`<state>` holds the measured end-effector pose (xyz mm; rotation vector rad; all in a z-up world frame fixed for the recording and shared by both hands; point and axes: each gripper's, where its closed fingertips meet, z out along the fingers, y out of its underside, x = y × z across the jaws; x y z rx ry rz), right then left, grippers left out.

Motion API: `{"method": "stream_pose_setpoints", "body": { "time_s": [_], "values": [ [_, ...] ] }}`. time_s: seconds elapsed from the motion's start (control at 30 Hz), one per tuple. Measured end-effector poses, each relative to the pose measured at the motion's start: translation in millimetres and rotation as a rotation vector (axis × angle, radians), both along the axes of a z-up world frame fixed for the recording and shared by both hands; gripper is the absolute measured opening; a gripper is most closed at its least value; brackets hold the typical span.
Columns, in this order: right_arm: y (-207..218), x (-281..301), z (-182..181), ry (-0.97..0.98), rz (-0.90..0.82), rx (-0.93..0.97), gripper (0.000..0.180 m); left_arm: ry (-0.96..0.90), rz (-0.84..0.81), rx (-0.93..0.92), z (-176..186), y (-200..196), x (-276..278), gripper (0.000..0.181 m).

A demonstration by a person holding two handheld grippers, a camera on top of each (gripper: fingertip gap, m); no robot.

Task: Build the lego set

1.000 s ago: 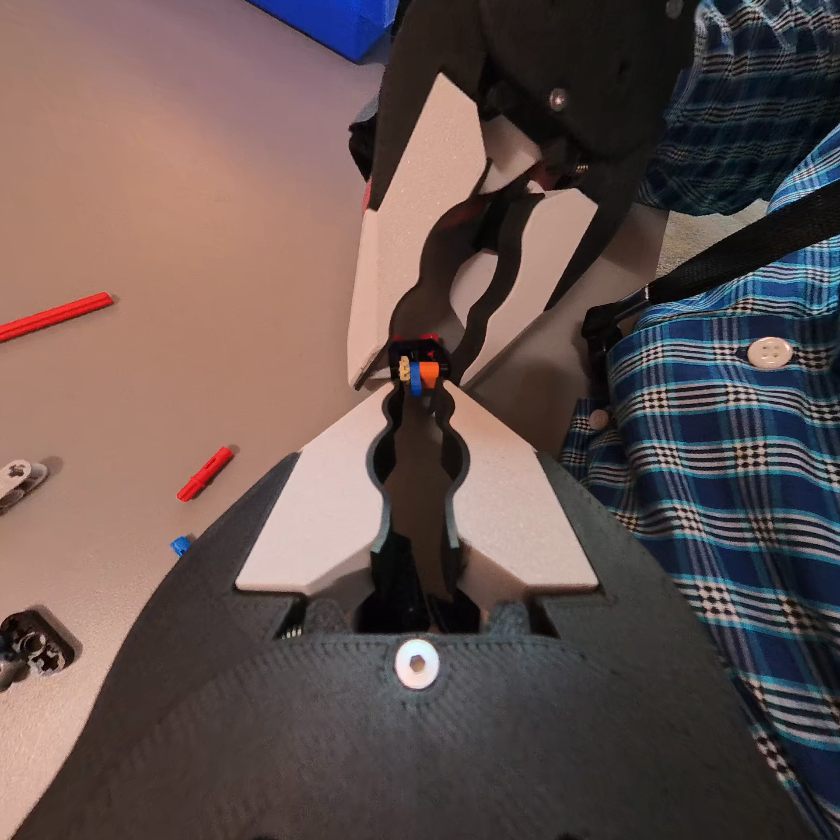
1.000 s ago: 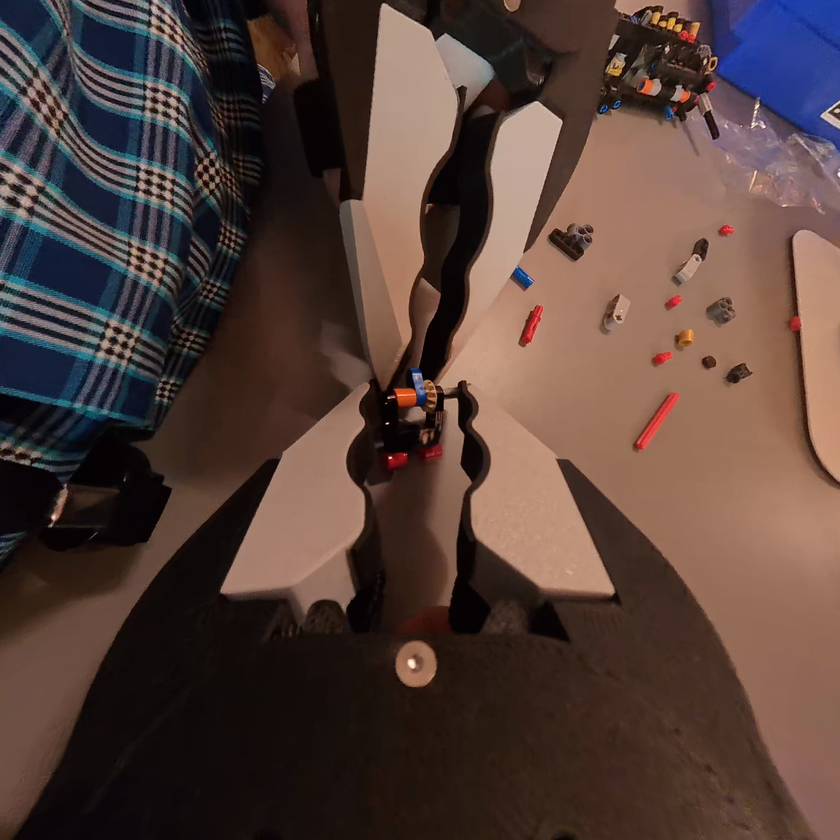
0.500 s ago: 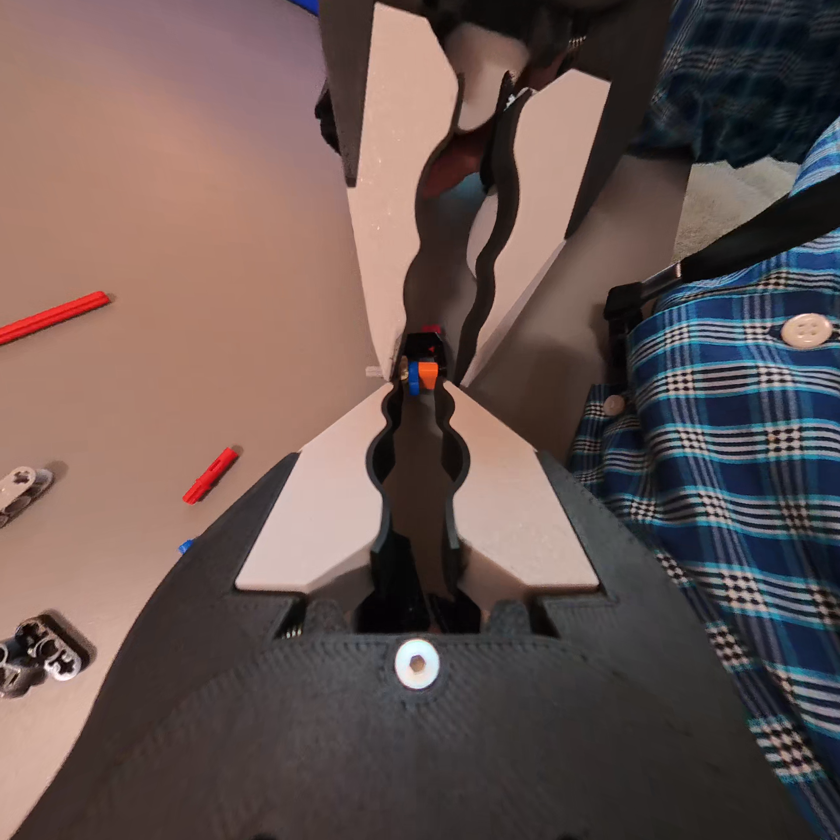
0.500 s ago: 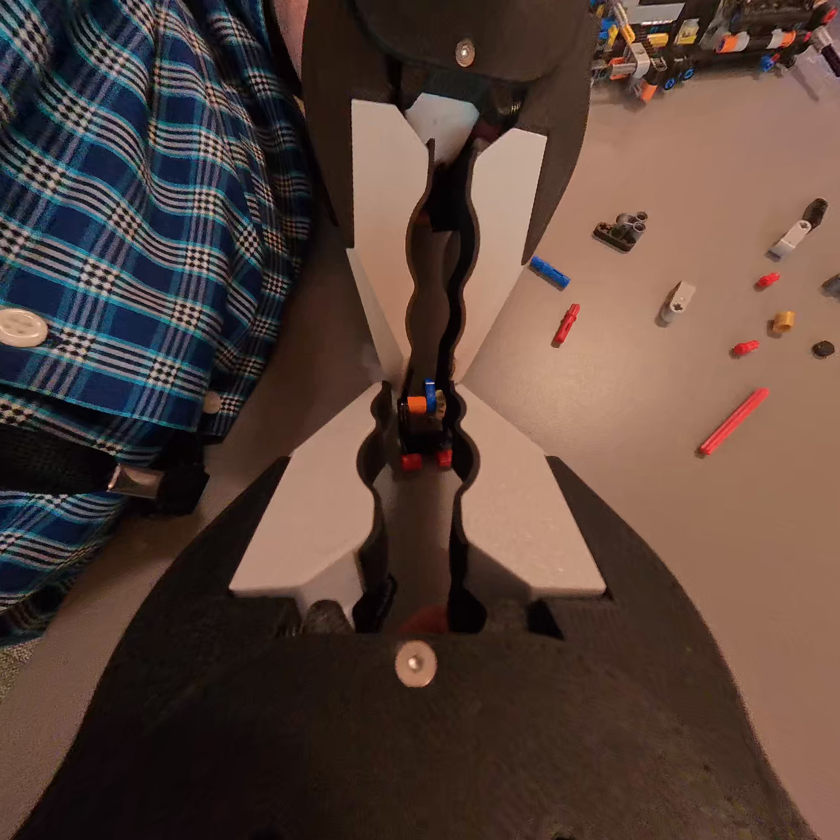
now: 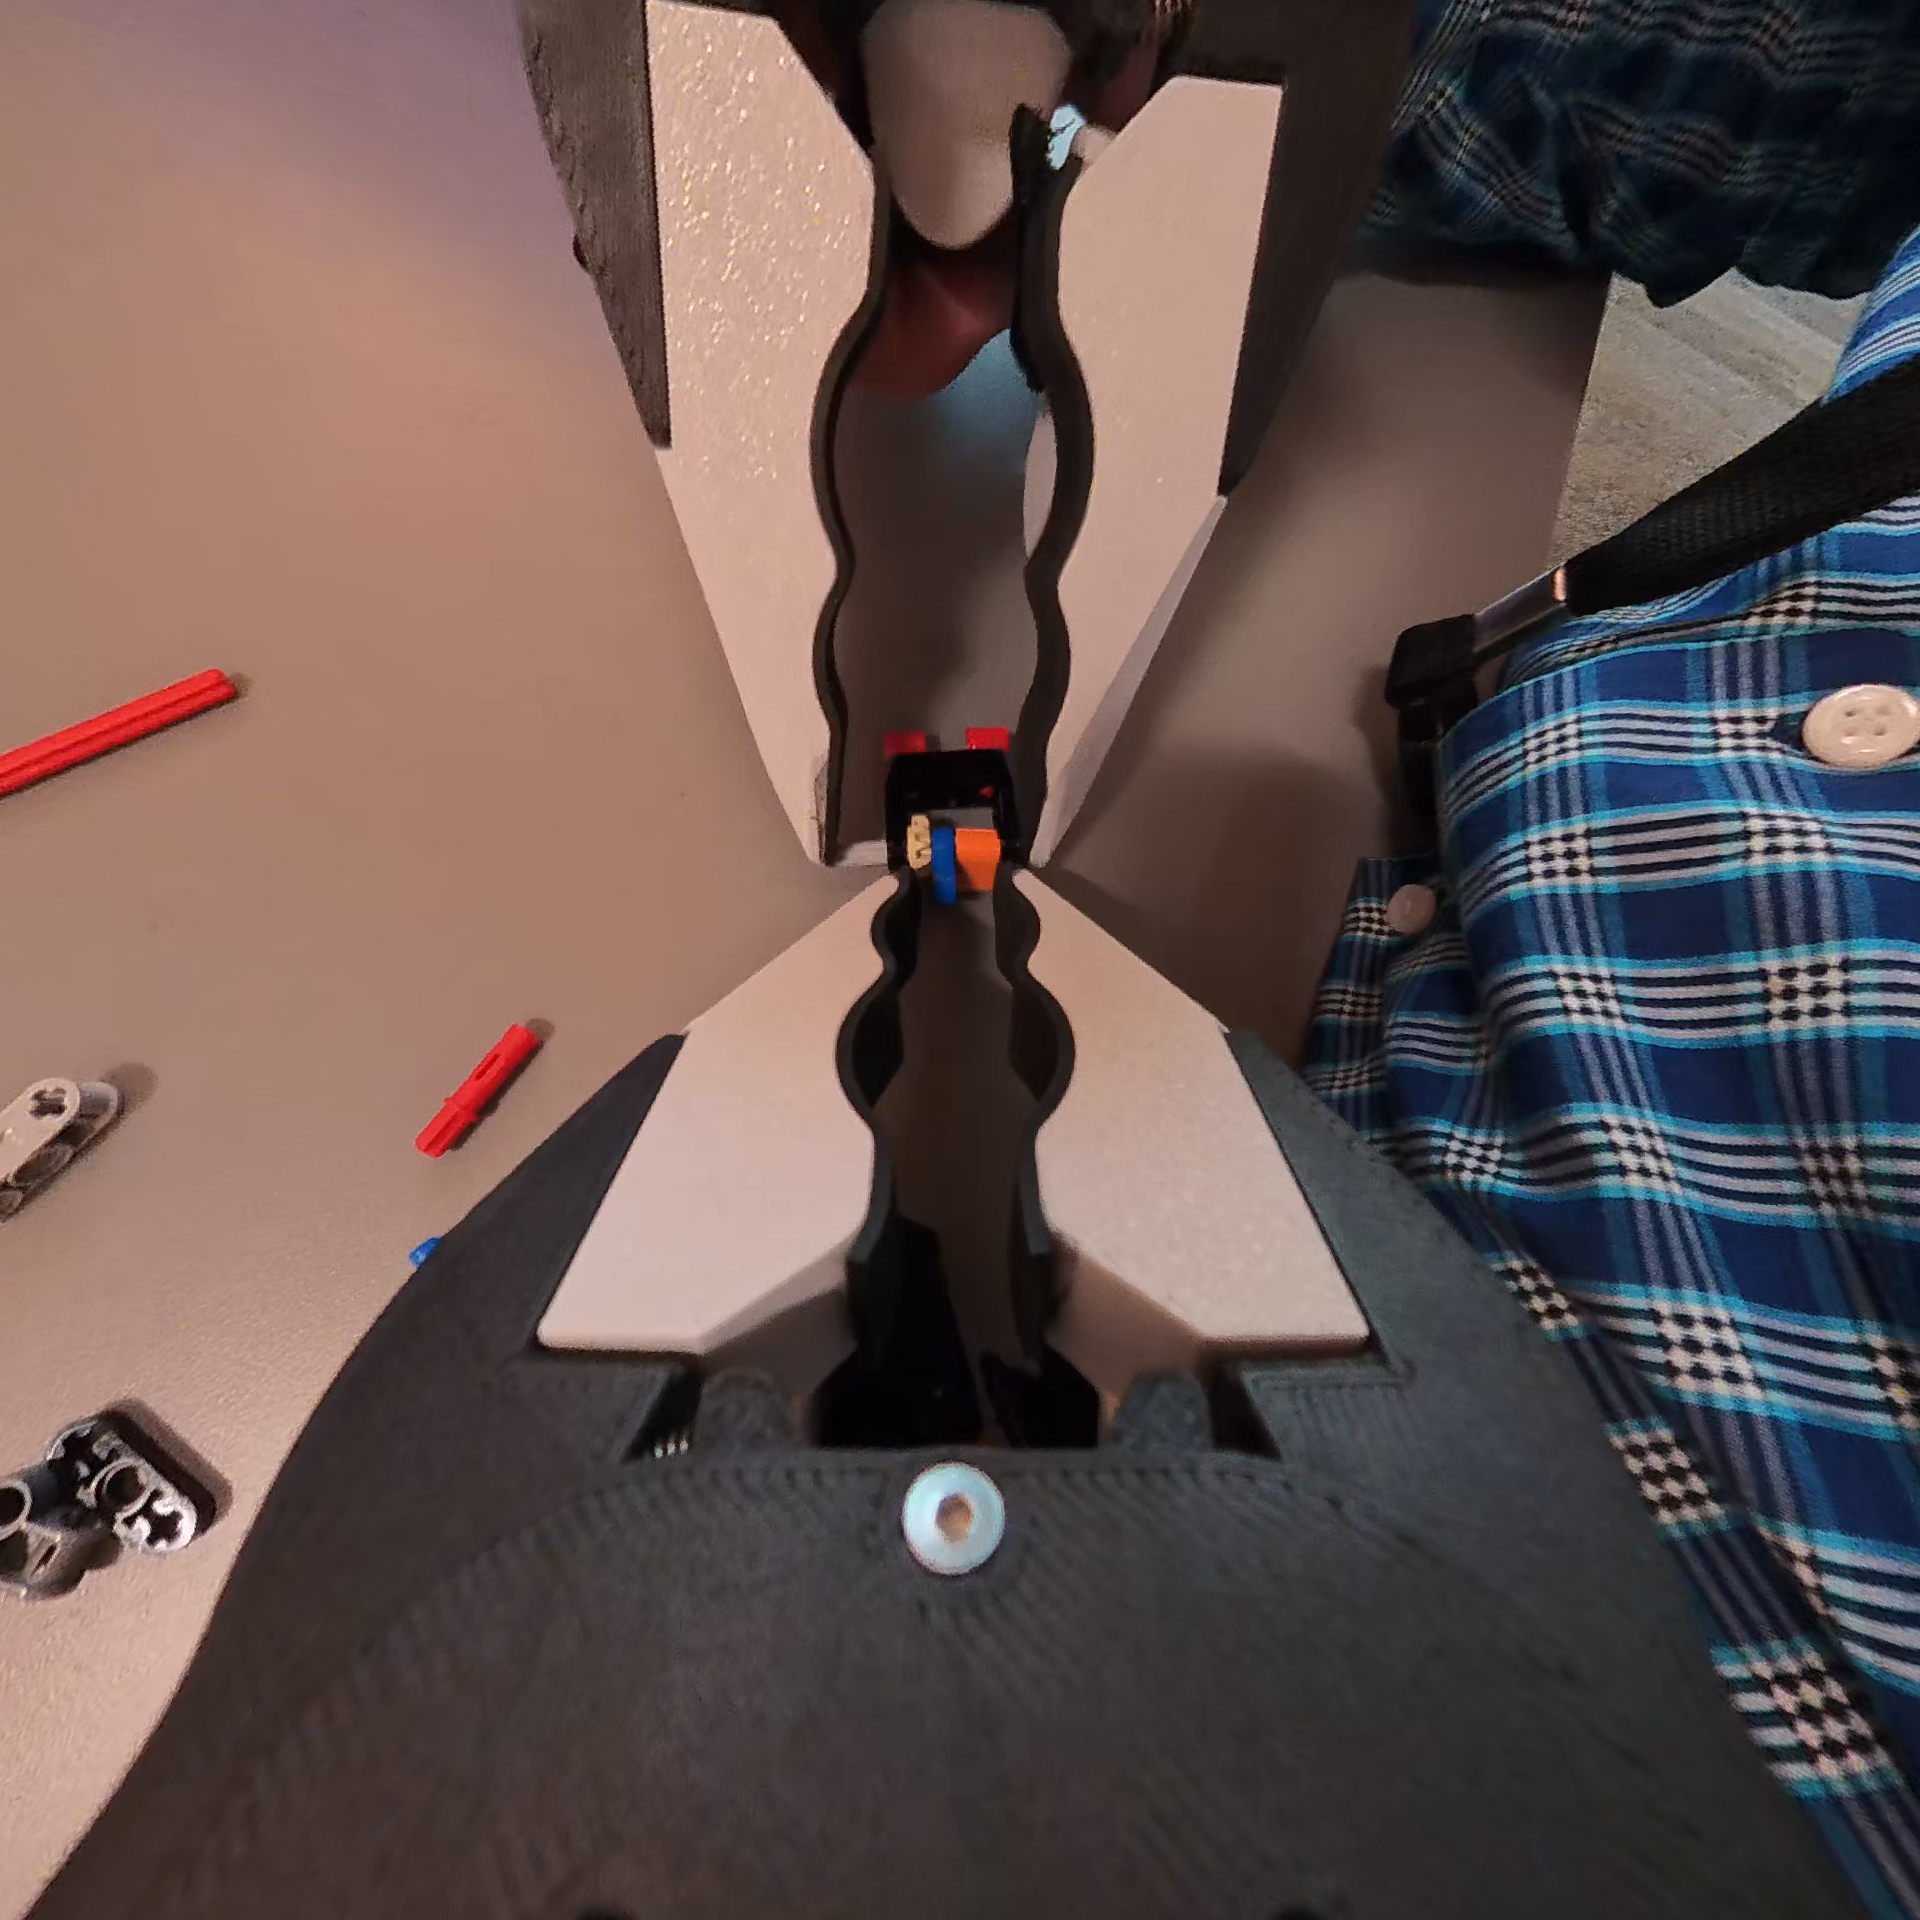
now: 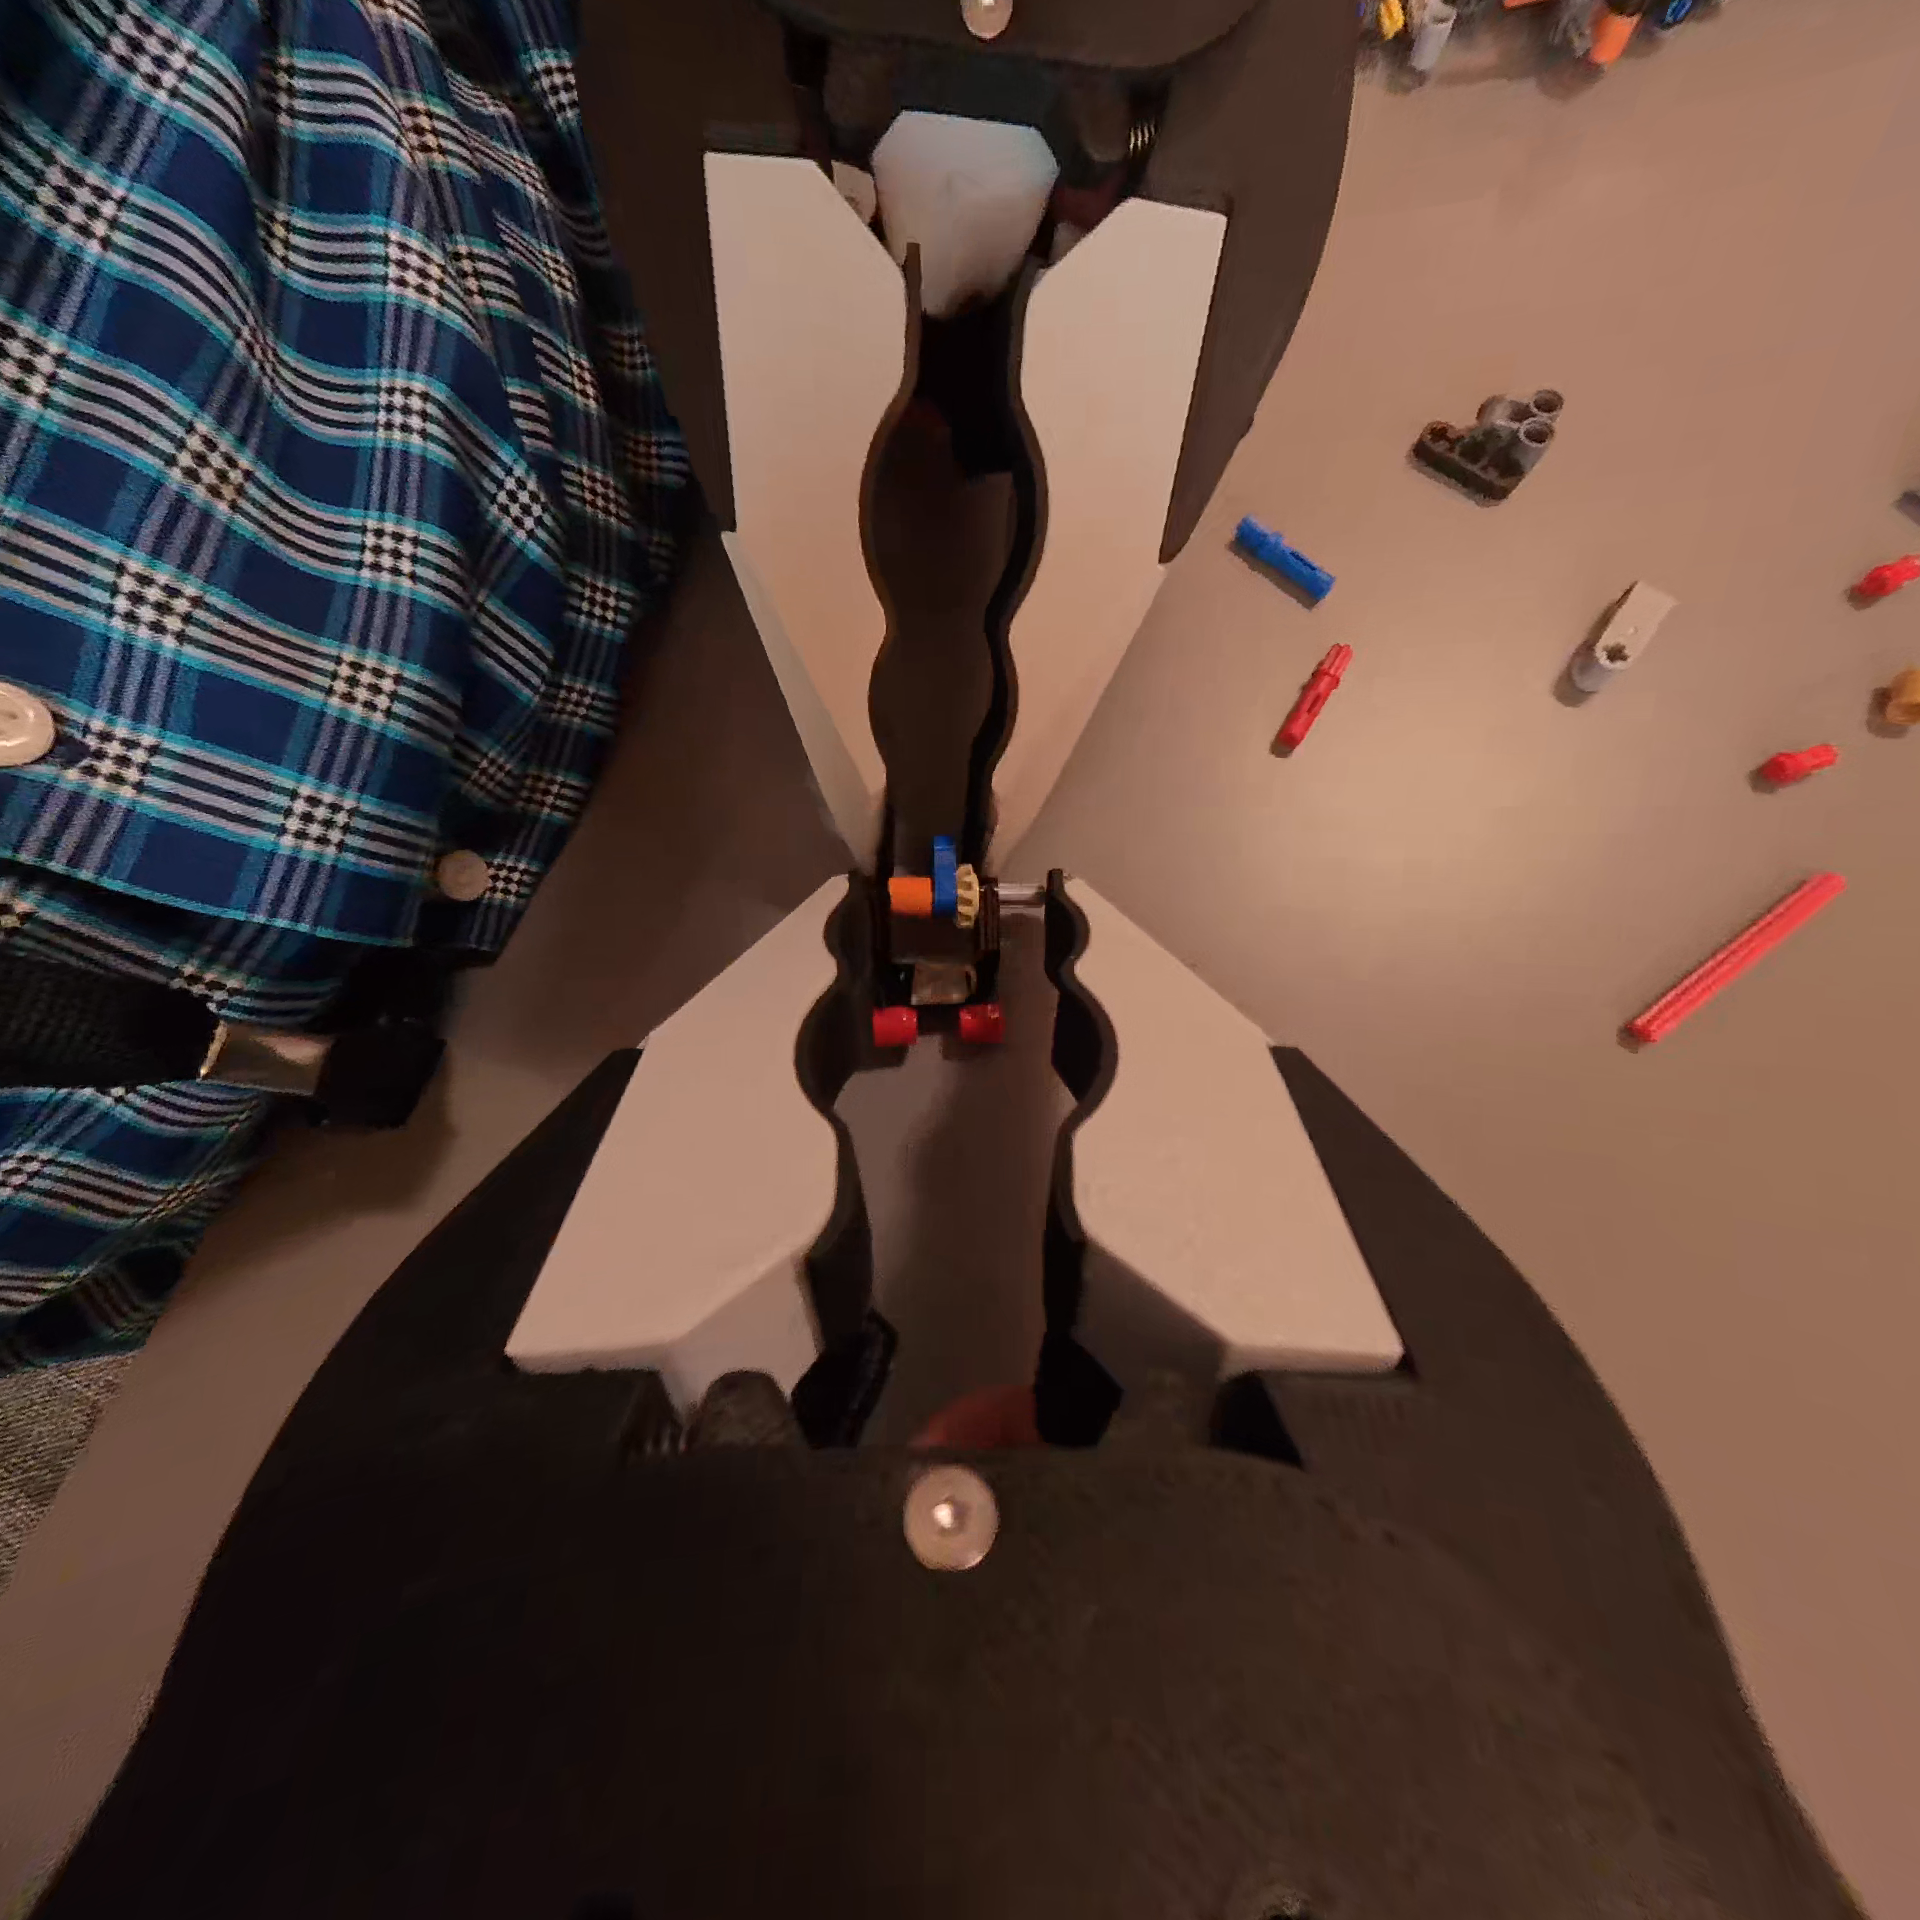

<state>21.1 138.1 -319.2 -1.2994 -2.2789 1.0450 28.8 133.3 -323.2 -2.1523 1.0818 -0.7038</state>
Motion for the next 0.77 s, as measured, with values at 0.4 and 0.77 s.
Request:
{"method": "stream_pose_setpoints", "body": {
  "time_s": [0.4, 0.77],
  "values": [
    [-3.7, 0.1, -0.8, 0.027, 0.022, -0.057, 0.029, 0.012, -0.012, 0.003, -1.3, -1.9, -0.5, 0.012],
    [-4.2, -1.1, -2.5, -0.003, 0.011, -0.084, 0.034, 0.036, -0.011, 0.045, -1.3, -0.7, -0.7, 0.012]
  ]
}}
